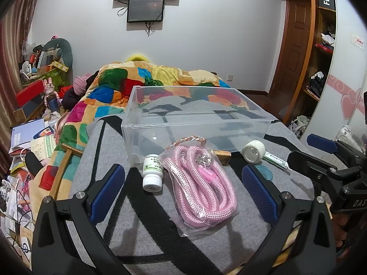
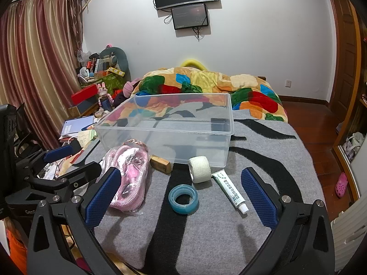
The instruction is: Organize objects
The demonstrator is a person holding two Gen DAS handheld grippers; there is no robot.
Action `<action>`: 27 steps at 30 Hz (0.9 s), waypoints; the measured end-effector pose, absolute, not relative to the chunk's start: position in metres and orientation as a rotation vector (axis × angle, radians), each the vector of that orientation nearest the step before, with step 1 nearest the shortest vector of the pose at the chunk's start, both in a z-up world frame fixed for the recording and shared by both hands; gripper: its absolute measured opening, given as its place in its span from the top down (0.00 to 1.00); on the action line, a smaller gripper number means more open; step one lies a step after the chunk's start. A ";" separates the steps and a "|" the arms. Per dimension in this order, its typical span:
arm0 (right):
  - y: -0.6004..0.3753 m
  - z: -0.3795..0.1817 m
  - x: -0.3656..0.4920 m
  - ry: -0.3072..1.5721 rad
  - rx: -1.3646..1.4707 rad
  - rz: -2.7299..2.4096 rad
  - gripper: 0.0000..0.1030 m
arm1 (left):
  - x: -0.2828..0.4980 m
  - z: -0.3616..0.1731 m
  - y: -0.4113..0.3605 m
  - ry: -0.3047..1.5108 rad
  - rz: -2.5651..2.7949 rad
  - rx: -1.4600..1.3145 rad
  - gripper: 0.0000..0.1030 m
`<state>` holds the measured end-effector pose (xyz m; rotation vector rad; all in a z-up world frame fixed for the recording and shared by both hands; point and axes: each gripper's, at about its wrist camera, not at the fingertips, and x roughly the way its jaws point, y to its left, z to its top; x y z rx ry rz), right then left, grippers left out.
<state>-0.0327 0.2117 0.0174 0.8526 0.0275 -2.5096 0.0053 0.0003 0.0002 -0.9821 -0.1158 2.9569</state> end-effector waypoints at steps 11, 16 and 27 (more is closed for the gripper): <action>0.212 0.017 -0.033 0.025 0.852 -2.509 0.00 | 0.006 0.000 -0.001 -0.117 2.956 -0.982 0.00; 0.212 0.017 -0.033 0.024 0.852 -2.509 0.00 | 0.005 0.000 -0.001 -0.118 2.955 -0.984 0.00; 0.211 0.017 -0.032 0.024 0.852 -2.508 0.00 | 0.004 0.000 0.002 -0.122 2.937 -0.983 0.00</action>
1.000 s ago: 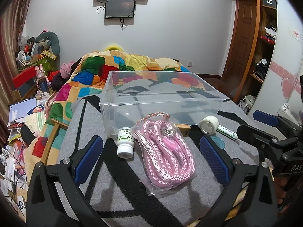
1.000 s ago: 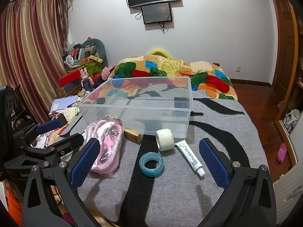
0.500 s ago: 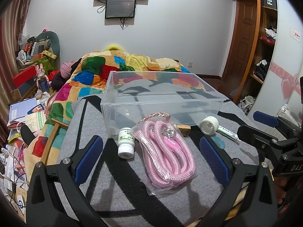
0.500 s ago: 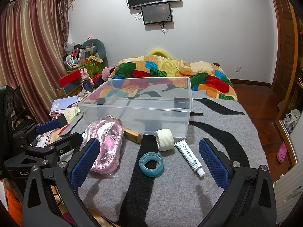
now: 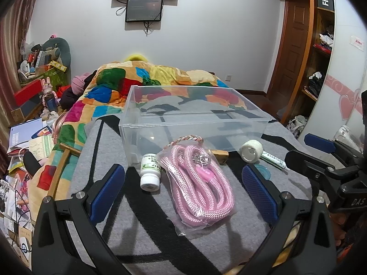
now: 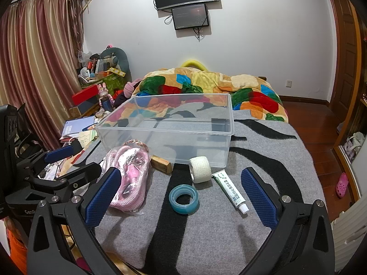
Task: Organize objects
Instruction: 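Grasp pill bottle with left tool while right tool grasps white tape roll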
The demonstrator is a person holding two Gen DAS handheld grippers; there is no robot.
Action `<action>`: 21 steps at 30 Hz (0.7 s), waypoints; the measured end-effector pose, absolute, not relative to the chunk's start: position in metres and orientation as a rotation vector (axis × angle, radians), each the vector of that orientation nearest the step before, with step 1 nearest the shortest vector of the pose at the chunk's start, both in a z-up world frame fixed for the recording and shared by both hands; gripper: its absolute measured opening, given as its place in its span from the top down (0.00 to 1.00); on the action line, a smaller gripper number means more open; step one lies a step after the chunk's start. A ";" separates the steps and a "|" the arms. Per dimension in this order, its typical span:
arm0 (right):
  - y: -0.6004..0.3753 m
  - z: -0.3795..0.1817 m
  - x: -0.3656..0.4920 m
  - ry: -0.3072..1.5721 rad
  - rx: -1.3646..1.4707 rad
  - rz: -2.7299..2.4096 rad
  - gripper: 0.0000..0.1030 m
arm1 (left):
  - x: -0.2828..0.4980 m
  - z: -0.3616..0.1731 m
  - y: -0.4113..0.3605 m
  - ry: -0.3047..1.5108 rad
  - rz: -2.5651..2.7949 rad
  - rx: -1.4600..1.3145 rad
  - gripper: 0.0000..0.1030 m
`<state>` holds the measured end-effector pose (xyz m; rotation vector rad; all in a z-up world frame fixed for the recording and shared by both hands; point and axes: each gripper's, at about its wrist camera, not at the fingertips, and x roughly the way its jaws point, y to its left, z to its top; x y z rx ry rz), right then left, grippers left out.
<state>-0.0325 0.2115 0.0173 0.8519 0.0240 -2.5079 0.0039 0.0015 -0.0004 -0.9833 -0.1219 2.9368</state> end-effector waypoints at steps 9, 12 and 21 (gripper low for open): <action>0.209 0.019 -0.031 0.030 0.829 -2.492 0.01 | 0.003 -0.001 -0.001 -0.096 2.922 -0.991 0.19; 0.210 0.017 -0.036 0.031 0.838 -2.485 0.08 | -0.001 -0.003 -0.011 -0.121 2.929 -1.017 0.28; 0.212 0.001 -0.066 0.023 0.938 -2.465 0.45 | -0.020 -0.027 -0.049 -0.234 2.924 -1.183 0.58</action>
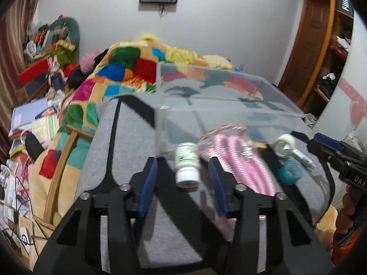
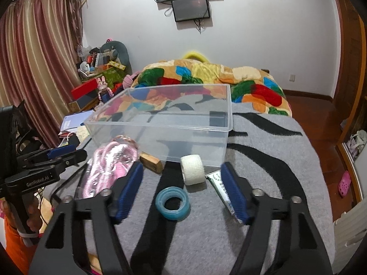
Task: Organize objects
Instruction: 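Grasp pill bottle with left tool while right tool grasps white tape roll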
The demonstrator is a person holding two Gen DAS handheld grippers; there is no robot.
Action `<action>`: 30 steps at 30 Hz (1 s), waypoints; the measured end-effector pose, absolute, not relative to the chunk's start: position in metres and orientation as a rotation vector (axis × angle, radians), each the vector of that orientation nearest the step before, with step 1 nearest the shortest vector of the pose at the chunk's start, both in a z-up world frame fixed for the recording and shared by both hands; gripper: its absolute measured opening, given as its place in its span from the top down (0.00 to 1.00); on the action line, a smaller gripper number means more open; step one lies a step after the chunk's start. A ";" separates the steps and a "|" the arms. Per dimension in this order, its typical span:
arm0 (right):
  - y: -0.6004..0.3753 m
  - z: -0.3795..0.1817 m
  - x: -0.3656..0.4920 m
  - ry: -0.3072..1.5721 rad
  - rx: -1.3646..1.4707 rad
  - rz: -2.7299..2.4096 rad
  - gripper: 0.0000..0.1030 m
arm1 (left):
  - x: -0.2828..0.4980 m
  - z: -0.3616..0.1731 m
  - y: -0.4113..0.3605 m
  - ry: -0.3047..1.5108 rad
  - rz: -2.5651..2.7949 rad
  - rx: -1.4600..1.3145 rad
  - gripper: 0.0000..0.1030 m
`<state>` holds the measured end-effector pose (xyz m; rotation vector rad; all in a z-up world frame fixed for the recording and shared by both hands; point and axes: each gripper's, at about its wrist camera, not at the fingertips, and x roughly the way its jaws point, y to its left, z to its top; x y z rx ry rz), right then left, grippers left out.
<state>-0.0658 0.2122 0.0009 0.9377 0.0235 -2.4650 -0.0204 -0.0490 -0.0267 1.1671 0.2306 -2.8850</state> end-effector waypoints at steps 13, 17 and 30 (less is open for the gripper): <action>0.204 -0.025 -0.102 0.032 1.060 -2.432 0.64 | -0.050 -0.055 -0.043 0.241 -2.850 1.305 0.62; 0.205 -0.032 -0.103 0.017 1.078 -2.419 0.76 | -0.048 -0.054 -0.045 0.267 -2.855 1.275 0.72; 0.215 0.015 -0.074 -0.025 0.879 -2.460 0.77 | -0.019 -0.004 -0.046 0.208 -2.950 1.048 0.72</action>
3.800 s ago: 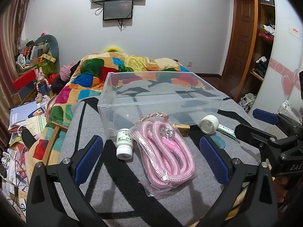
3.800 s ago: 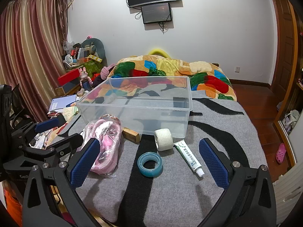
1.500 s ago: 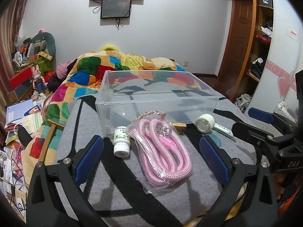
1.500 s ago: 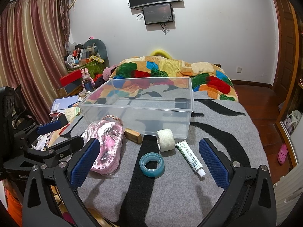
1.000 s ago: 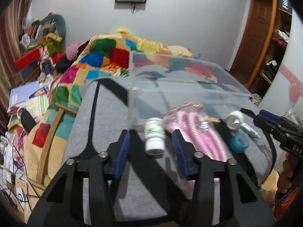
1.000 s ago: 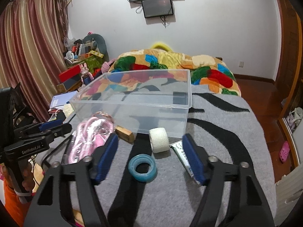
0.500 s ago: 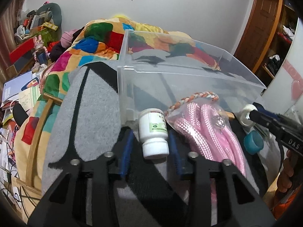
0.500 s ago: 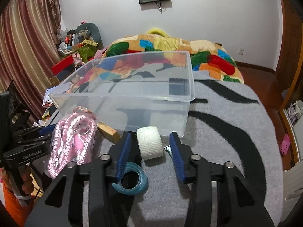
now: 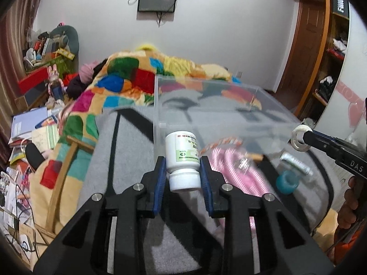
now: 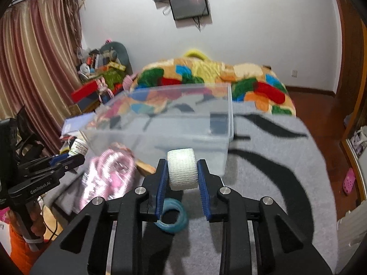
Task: Organize objects
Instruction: 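Grasp pill bottle with left tool while right tool grasps white tape roll, then lower pill bottle into box with left tool while right tool drops tape in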
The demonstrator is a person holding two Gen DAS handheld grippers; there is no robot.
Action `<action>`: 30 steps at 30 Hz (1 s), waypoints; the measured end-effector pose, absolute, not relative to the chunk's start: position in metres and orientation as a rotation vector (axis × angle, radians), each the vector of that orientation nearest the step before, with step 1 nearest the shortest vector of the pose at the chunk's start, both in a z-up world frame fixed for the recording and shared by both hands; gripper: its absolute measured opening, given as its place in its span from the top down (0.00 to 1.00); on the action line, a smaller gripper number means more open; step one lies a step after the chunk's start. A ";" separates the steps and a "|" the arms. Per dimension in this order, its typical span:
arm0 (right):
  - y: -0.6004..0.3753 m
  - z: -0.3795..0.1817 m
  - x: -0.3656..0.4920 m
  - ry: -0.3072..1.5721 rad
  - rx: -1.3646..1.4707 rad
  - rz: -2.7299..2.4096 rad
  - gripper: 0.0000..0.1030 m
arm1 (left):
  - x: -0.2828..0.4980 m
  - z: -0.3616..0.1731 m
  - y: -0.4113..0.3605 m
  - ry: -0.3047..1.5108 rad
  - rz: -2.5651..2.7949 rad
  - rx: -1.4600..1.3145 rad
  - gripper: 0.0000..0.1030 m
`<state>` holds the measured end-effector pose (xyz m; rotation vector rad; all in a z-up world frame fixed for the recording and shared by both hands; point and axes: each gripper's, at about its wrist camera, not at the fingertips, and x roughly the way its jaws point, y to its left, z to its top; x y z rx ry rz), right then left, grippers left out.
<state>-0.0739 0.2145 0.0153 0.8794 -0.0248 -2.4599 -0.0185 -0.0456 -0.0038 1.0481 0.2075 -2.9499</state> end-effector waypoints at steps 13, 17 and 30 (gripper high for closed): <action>0.190 0.047 -0.108 -0.027 0.793 -2.503 0.77 | -0.067 0.025 -0.057 0.238 -2.980 1.011 0.72; 0.182 0.034 -0.133 -0.020 0.880 -2.495 0.77 | -0.088 0.019 -0.057 0.229 -2.961 1.077 0.72; 0.159 0.004 -0.162 0.042 1.040 -2.449 0.77 | -0.127 -0.007 -0.030 0.003 -2.880 1.207 0.72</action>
